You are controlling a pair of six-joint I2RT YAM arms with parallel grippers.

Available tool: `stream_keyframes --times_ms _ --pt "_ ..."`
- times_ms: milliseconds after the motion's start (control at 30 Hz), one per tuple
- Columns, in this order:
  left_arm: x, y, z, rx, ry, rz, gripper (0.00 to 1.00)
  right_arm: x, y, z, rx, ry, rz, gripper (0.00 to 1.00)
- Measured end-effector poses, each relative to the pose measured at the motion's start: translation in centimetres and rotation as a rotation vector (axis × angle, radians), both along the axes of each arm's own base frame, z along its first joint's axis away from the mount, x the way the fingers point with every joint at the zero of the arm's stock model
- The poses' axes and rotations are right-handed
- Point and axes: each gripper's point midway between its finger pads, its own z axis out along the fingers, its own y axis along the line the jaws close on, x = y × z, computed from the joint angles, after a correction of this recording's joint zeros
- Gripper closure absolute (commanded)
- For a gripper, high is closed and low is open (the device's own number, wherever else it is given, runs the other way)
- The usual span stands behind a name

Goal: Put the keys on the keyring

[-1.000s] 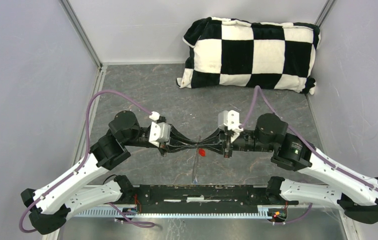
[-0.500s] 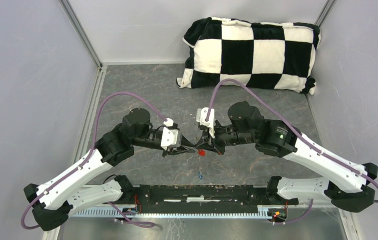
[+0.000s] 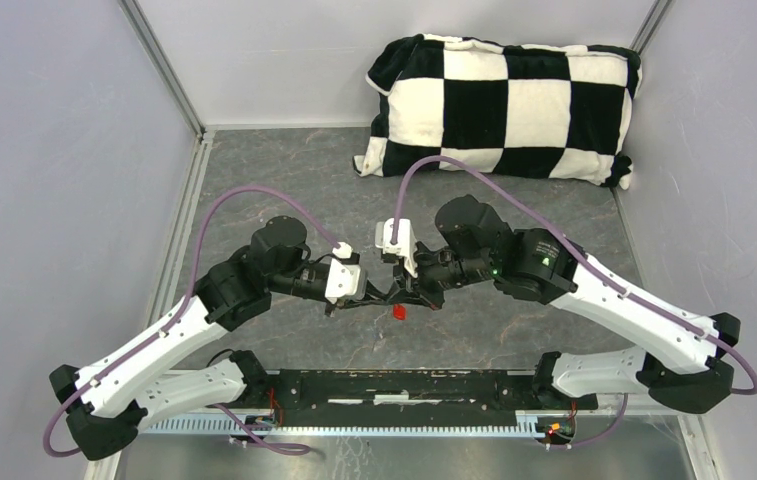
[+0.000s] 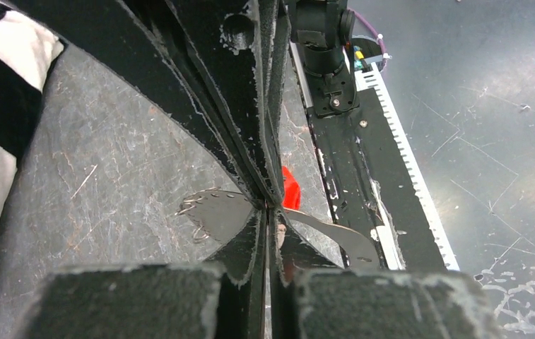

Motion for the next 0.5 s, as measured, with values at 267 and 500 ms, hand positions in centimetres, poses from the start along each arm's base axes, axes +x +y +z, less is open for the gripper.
stream_keyframes --times_ms 267,500 --pt "0.2 -0.2 0.4 -0.025 -0.001 0.015 0.98 1.2 0.1 2.6 0.099 -0.048 -0.065 0.49" --pt "1.7 -0.9 2.2 -0.186 0.096 0.158 0.98 1.7 -4.2 6.6 0.392 -0.102 -0.222 0.42"
